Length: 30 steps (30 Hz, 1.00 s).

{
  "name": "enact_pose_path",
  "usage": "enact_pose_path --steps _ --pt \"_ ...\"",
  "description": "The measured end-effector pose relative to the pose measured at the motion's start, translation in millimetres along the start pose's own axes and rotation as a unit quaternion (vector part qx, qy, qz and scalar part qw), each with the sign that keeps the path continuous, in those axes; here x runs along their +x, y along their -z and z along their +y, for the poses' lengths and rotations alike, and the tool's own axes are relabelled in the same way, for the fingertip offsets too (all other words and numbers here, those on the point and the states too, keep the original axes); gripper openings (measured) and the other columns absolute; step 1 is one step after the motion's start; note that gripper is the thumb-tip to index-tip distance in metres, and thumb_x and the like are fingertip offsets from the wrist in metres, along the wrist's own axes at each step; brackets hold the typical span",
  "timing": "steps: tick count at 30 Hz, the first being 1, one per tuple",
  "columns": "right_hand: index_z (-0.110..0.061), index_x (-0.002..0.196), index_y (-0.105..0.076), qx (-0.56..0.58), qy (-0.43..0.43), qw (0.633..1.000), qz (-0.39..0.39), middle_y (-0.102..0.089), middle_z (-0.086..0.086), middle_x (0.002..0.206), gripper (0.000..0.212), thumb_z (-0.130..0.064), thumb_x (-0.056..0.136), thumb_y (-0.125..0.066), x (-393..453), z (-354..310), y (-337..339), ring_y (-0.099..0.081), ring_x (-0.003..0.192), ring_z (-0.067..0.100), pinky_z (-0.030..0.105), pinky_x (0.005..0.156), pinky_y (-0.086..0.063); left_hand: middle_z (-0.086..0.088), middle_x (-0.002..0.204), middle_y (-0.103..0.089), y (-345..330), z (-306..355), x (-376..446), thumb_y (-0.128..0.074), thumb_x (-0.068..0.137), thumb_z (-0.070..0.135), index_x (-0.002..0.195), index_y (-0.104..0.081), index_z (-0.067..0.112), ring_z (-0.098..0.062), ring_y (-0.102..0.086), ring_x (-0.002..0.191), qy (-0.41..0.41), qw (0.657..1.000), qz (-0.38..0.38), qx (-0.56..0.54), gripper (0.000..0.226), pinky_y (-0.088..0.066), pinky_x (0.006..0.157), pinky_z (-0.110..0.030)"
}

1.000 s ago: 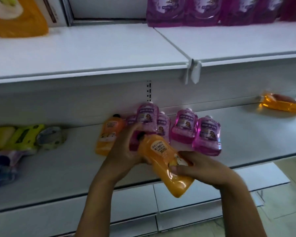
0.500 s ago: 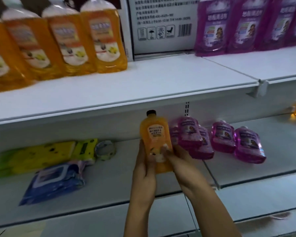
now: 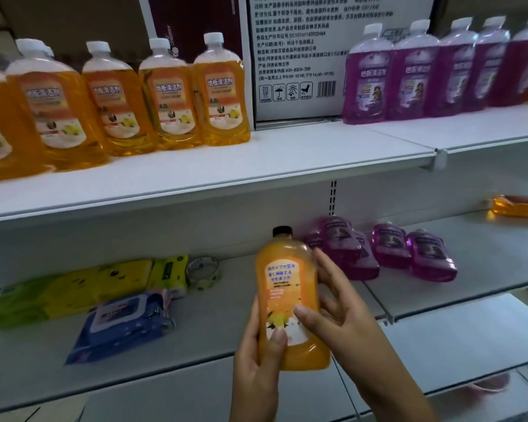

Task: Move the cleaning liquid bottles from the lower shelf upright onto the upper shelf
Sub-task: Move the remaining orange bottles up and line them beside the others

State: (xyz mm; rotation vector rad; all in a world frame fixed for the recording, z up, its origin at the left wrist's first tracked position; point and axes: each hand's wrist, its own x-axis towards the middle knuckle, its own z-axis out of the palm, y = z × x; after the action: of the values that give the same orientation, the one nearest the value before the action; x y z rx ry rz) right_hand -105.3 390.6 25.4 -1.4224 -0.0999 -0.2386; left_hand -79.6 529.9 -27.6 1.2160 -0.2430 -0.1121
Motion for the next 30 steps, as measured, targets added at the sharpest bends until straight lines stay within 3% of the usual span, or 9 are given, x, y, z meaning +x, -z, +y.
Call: enact_pose_path --steps 4,8,10,17,20,23,27,30 --pt "-0.075 0.134 -0.025 -0.056 0.028 0.998 0.02 -0.06 -0.037 0.114 0.092 -0.027 0.079 -0.081 -14.2 -10.7 -3.4 -0.069 0.105 0.005 0.026 0.08 -0.06 0.02 0.125 -0.066 -4.4 18.9 -15.6 -0.082 0.061 0.062 0.136 -0.043 0.049 -0.01 -0.067 0.112 -0.02 0.997 -0.043 0.053 0.086 -0.057 0.082 -0.022" --pt "-0.076 0.134 -0.019 -0.085 0.036 0.994 0.06 -0.059 -0.041 0.11 0.094 -0.036 0.073 -0.08 -24.7 -22.5 2.7 -0.068 0.102 -0.001 0.023 0.074 -0.06 0.032 0.12 -0.064 -13.7 27.6 -21.0 -0.073 0.065 0.057 0.134 -0.039 0.053 0.002 -0.065 0.11 -0.041 0.994 -0.072 0.077 0.078 -0.053 0.078 -0.012" --pt "-0.078 0.132 -0.018 -0.091 0.032 0.993 0.075 -0.059 -0.039 0.111 0.094 -0.038 0.074 -0.08 -31.7 -25.9 9.3 -0.068 0.103 -0.001 0.021 0.073 -0.06 0.033 0.12 -0.063 -21.1 26.5 -21.8 -0.072 0.065 0.057 0.134 -0.038 0.053 0.003 -0.064 0.11 -0.045 0.991 -0.088 0.085 0.077 -0.053 0.08 -0.011" --pt "-0.072 0.137 -0.023 -0.116 0.025 0.98 0.159 -0.064 -0.027 0.116 0.093 -0.03 0.079 -0.084 -55.1 -35.8 54.4 -0.072 0.102 0.011 0.038 0.086 -0.06 0.026 0.116 -0.069 -69.2 12.3 -22.9 -0.078 0.065 0.04 0.134 -0.046 0.045 -0.002 -0.069 0.105 -0.033 0.983 -0.162 0.082 0.076 -0.053 0.077 -0.012" --pt "-0.072 0.136 -0.023 -0.115 0.012 0.975 0.19 -0.062 -0.031 0.116 0.095 -0.036 0.074 -0.086 -61.1 -35.4 76.8 -0.071 0.103 0.008 0.038 0.09 -0.059 0.037 0.108 -0.067 -89.1 3.7 -16.0 -0.075 0.063 0.037 0.135 -0.049 0.034 0.01 -0.065 0.104 -0.051 0.975 -0.192 0.098 0.076 -0.048 0.078 -0.004" --pt "-0.075 0.134 -0.02 -0.122 0.018 0.97 0.21 -0.059 -0.036 0.117 0.096 -0.04 0.069 -0.082 -63.3 -35.3 104.4 -0.069 0.105 0.003 0.032 0.09 -0.059 0.041 0.109 -0.064 -116.1 -4.7 -5.2 -0.069 0.054 0.048 0.137 -0.048 0.025 0.016 -0.058 0.11 -0.063 0.964 -0.229 0.122 0.088 -0.041 0.082 0.002" --pt "-0.079 0.13 -0.02 -0.115 0.025 0.963 0.244 -0.059 -0.036 0.115 0.093 -0.036 0.077 -0.083 -66.0 -38.1 153.5 -0.069 0.104 0.004 0.029 0.086 -0.06 0.026 0.118 -0.068 -159.2 -22.5 1.3 -0.073 0.06 0.049 0.138 -0.052 0.034 0.005 -0.065 0.109 -0.054 0.96 -0.246 0.119 0.082 -0.048 0.079 -0.005" --pt "-0.08 0.13 -0.021 -0.108 0.029 0.957 0.267 -0.057 -0.037 0.115 0.091 -0.038 0.078 -0.082 -68.2 -45.3 199.5 -0.067 0.106 0.0 0.032 0.087 -0.06 0.028 0.12 -0.067 -203.3 -37.9 9.9 -0.076 0.071 0.039 0.14 -0.047 0.04 0.005 -0.065 0.108 -0.049 0.954 -0.267 0.129 0.074 -0.05 0.079 -0.006"
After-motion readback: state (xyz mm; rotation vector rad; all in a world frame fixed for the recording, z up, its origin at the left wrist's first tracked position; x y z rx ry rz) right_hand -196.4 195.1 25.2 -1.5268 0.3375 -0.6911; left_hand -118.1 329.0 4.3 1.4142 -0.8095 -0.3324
